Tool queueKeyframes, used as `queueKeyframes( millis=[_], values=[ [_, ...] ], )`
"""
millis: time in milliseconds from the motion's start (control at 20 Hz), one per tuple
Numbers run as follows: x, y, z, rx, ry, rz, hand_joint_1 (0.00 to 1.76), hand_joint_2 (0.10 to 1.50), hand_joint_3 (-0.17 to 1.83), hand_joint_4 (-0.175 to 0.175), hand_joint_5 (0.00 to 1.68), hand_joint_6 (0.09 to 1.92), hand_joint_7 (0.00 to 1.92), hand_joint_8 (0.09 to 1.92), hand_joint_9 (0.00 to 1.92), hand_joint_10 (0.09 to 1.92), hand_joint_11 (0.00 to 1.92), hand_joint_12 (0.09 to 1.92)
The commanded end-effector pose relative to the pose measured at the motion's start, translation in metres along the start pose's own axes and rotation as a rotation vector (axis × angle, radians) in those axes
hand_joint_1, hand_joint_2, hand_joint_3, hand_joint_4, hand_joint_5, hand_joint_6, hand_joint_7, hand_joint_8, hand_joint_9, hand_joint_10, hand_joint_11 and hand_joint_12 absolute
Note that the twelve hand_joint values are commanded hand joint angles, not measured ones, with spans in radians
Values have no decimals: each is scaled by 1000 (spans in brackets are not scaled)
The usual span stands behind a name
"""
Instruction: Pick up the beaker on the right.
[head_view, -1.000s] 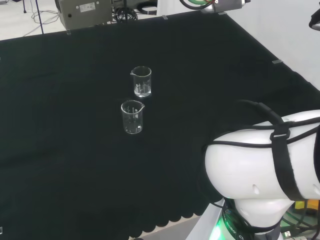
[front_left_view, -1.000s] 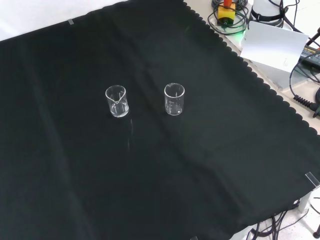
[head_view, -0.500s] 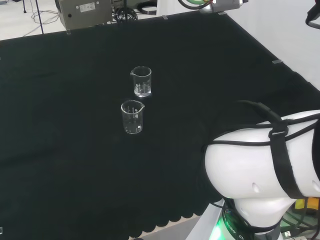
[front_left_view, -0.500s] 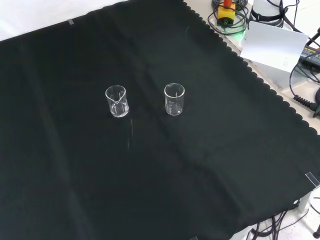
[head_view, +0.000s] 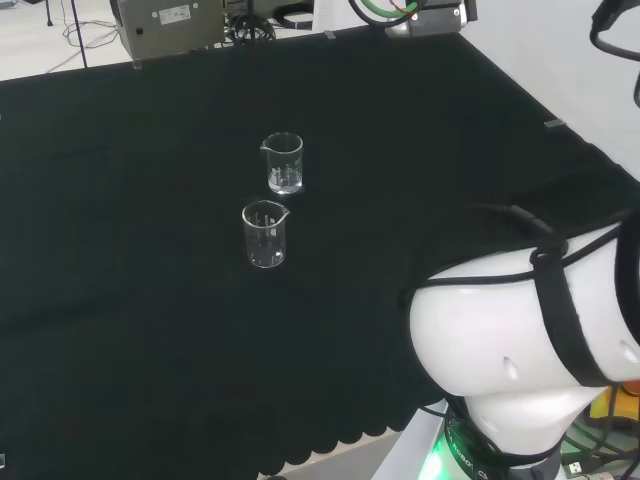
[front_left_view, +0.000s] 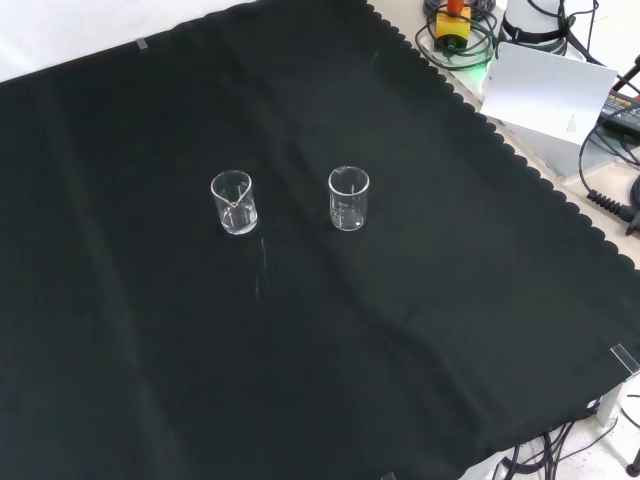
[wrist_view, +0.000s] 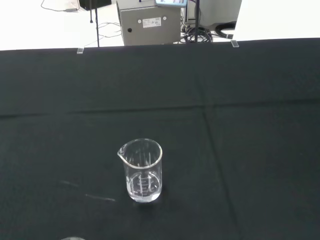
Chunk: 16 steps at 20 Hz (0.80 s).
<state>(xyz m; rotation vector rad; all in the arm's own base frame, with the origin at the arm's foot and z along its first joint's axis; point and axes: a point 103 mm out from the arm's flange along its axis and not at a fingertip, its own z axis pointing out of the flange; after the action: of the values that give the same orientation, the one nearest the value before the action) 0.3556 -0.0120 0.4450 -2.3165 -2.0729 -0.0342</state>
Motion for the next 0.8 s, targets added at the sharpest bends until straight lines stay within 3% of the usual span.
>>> queueKeyframes(
  millis=[50,300,450,800],
  values=[
    [-26,60,42,-4,47,-22,422,1094,303,-54,430,87,139,657,283,734,25,1416],
    [-48,120,79,10,109,-55,617,918,423,-41,377,87,101,694,292,731,26,1427],
    [-55,150,102,20,141,-70,678,840,487,-42,371,87,182,724,334,732,30,1429],
    [-50,188,170,54,208,-134,746,755,581,-50,396,87,261,748,403,718,76,1424]
  ],
)
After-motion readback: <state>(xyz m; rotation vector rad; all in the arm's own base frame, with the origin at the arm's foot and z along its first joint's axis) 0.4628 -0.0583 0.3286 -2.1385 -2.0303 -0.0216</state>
